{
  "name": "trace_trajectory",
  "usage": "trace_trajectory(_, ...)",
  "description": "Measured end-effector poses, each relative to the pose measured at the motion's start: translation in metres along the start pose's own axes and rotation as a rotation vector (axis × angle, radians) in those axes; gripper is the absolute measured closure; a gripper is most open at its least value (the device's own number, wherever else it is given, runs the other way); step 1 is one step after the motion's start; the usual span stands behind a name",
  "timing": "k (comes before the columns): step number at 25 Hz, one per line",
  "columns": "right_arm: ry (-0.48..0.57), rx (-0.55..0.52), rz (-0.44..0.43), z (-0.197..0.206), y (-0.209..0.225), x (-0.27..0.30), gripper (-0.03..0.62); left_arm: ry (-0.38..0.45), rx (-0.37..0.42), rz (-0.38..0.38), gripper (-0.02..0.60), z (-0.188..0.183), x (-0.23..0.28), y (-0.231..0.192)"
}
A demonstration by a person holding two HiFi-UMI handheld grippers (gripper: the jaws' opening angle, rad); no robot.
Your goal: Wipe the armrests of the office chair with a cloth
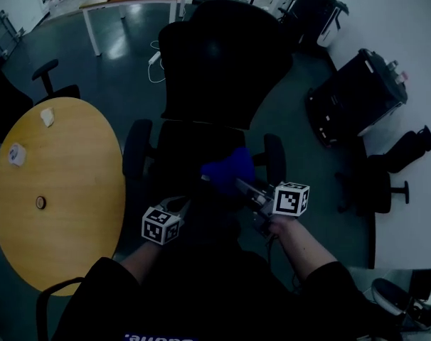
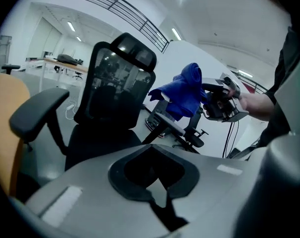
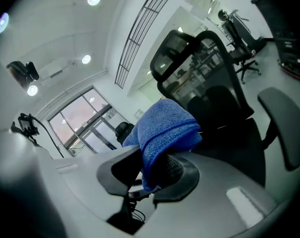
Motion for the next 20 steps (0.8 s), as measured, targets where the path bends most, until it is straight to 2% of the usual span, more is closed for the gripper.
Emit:
trace_trajectory(4,0.044,-0.006,0.061,-0.057,0.066,-0.050,0.513,-0.010,0.019,0.040,0.569,-0.012,0.063,0.037)
trace_trajectory(7,0.002,0.016,0.087,-0.092,0.120,-0.070,0.513,-0.023,0.011,0.038,0.569,-0.014,0.120,0.068)
trace_trajectory(11,-0.069,0.017,0.104,-0.130,0.193,-0.068,0.513,-0.074,0.025,0.070,0.569,0.000,0.197,0.111)
trace_trajectory(16,-0.123,0.077,0.087,-0.149,0.254,-0.038,0.513,-0.115,0.002,0.065,0.569,0.014,0.260,0.139)
trace_trajectory(20,-0.132,0.151,0.054,-0.139,0.269,-0.028,0.513,-0.115,-0.047,0.035,0.569,0.022,0.277,0.150)
Point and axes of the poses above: the fingertips, and each gripper's own axes: x forward along the fingers, y to its right, z out of its underside, the point moved 1 cm from there along -x, backward along the fingers, and after that the axes turned 5 degrees about y, right-handed, at the moved point
